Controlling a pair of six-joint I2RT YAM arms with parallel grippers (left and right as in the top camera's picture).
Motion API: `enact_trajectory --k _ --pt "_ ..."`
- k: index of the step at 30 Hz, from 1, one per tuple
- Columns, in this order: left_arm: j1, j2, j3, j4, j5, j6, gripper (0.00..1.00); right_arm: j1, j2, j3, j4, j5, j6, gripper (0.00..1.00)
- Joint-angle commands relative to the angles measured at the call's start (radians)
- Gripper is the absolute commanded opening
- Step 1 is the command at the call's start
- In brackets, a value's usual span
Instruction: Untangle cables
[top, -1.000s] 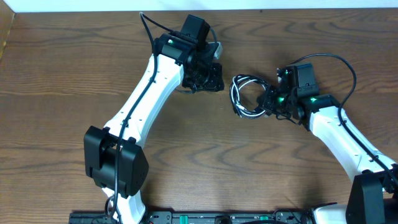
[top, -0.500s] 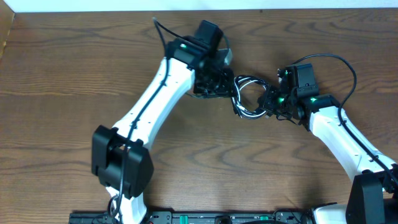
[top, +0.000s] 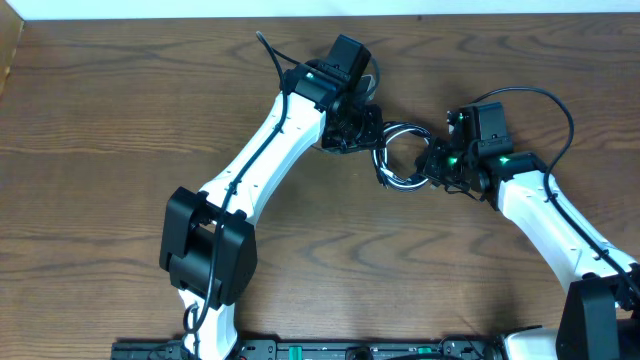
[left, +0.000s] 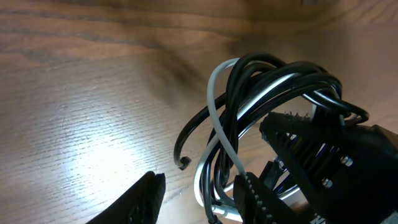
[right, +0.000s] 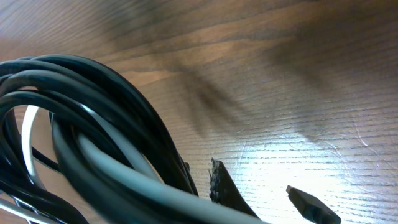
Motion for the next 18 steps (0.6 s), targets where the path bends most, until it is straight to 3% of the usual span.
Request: enact_trajectory --k 1,13,18 --pt "-0.001 0.047 -0.002 0.011 -0.013 -0.017 0.37 -0.003 -0.017 0.003 0.001 -0.003 -0.012 0.01" --pt "-0.006 0.076 -0.002 0.039 -0.017 -0.029 0.29 -0.003 -0.017 0.003 0.001 -0.004 -0.011 0.01" --pt "0.014 0.075 -0.002 0.005 -0.056 0.047 0.29 -0.01 -0.017 0.003 0.031 -0.095 -0.012 0.01"
